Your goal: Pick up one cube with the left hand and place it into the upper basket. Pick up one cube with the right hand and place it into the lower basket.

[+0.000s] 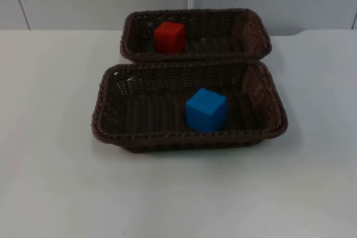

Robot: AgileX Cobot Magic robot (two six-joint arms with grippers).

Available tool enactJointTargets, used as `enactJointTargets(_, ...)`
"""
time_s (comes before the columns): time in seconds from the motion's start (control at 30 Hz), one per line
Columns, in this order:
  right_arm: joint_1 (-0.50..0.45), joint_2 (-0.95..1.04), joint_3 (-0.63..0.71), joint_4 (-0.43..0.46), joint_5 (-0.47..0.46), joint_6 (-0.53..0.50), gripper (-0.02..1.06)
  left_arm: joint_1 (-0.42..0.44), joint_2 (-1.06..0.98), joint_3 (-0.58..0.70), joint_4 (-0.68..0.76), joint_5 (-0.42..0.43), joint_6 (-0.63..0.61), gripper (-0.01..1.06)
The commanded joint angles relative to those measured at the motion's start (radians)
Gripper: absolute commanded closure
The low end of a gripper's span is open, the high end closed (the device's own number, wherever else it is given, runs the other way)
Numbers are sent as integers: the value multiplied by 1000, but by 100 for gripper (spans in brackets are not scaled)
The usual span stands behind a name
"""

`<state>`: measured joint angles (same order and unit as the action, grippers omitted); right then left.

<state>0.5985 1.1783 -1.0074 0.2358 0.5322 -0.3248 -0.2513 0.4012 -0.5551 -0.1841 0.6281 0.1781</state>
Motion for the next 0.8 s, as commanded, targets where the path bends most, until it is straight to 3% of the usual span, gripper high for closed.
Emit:
enactJointTargets(0.0, 4, -44, 34, 2, -23, -1, 19, -3, -32, 2, 8, 32, -1, 32)
enactJointTargets(0.77, 4, -466, 309, 2, -54, -1, 19, -3, -340, 2, 22, 274, -32, 32)
